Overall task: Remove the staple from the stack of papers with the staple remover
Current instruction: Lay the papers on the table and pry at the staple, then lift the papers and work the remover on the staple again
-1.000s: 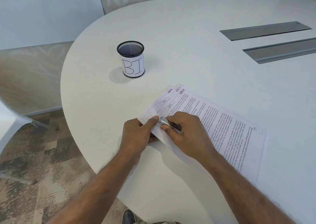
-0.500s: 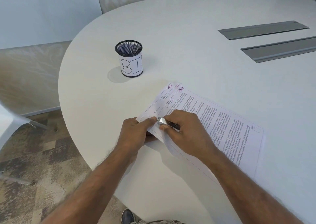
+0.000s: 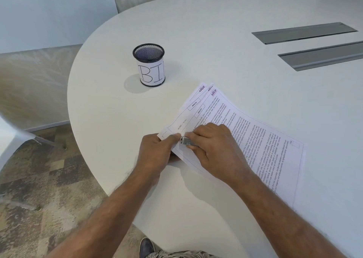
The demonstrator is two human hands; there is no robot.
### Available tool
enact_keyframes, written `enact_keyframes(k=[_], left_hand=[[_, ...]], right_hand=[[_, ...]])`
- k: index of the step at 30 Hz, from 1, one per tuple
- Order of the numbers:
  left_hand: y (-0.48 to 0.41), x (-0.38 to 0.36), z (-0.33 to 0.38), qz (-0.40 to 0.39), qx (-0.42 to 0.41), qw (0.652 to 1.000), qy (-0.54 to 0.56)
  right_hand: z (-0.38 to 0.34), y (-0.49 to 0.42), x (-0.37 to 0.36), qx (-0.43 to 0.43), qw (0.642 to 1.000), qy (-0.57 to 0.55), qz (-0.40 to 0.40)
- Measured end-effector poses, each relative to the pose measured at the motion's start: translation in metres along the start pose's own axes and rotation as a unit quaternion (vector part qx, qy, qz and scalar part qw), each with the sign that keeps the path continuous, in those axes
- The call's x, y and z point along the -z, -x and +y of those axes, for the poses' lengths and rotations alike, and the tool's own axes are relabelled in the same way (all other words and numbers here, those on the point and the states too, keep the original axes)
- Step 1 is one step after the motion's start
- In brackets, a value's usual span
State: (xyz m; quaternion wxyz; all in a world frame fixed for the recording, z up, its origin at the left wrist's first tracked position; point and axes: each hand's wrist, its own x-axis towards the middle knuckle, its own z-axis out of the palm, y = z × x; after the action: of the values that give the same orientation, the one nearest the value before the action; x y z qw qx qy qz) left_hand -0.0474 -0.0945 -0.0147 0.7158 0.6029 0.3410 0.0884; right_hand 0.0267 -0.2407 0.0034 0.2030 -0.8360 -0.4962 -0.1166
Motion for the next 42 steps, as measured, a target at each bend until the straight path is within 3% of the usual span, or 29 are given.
enact_keyframes(k=[9, 13, 20, 23, 27, 34, 38, 42], left_hand=[[-0.001, 0.000, -0.004, -0.004, 0.001, 1.000, 0.001], [-0.002, 0.000, -0.005, 0.001, -0.001, 1.000, 0.003], [0.000, 0.003, -0.003, -0.014, 0.013, 1.000, 0.011], [0.002, 0.005, 0.000, -0.027, 0.023, 0.998, 0.044], [0.007, 0.002, 0.005, -0.043, 0.024, 0.997, 0.059], [0.023, -0.006, 0.024, -0.042, -0.002, 0.996, 0.084], [0.038, -0.011, 0.042, -0.088, -0.038, 0.990, 0.104], [0.048, -0.014, 0.067, -0.109, -0.117, 0.983, 0.088]], right_hand=[[0.006, -0.001, -0.001, -0.006, 1.000, -0.006, -0.006], [0.012, 0.001, -0.002, -0.088, 0.986, -0.140, -0.020], [0.011, 0.010, 0.001, -0.254, 0.912, -0.323, 0.003], [0.001, 0.012, 0.002, -0.243, 0.932, -0.270, 0.000], [-0.014, 0.011, 0.007, -0.164, 0.975, -0.149, -0.011], [-0.025, 0.003, 0.030, -0.092, 0.994, -0.051, 0.030], [-0.021, -0.004, 0.049, -0.104, 0.991, -0.061, 0.055], [-0.015, -0.013, 0.075, -0.145, 0.971, -0.163, 0.094]])
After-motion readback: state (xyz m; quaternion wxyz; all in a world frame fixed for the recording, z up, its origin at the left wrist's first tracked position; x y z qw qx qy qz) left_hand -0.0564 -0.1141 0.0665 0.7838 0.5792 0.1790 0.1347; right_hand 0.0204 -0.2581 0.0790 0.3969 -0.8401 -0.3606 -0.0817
